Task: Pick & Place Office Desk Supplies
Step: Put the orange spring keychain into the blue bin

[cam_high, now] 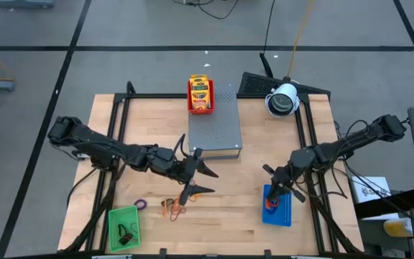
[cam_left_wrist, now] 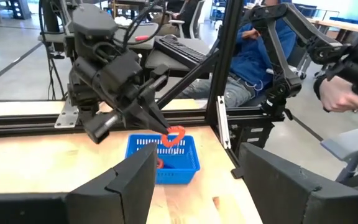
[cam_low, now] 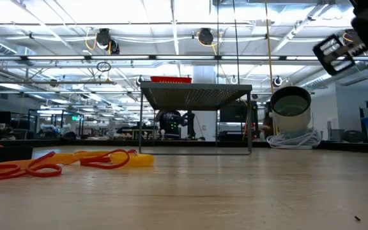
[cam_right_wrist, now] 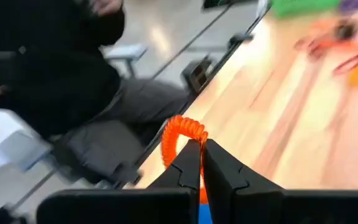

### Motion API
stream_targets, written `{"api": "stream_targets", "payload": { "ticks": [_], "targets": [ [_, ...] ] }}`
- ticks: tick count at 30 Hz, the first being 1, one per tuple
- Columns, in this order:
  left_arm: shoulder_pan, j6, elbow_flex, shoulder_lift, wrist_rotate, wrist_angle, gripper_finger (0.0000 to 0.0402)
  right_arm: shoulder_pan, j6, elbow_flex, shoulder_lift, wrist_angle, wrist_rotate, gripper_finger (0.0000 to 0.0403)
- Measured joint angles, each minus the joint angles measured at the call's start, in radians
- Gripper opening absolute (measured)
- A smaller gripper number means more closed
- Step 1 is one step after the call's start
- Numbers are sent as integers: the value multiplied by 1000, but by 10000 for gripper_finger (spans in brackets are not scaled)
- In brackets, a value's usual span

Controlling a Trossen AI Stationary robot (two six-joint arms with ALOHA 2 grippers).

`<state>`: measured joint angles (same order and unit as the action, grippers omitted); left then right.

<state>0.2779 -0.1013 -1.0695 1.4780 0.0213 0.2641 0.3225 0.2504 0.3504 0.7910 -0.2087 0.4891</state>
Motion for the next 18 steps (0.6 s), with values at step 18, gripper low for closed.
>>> {"api": "stream_targets", "payload": {
  "ticks": [18],
  "targets": [
    [0,-3,0,0,-4,-6,239,0,-7,0,-6,438,25,6]
  ]
}}
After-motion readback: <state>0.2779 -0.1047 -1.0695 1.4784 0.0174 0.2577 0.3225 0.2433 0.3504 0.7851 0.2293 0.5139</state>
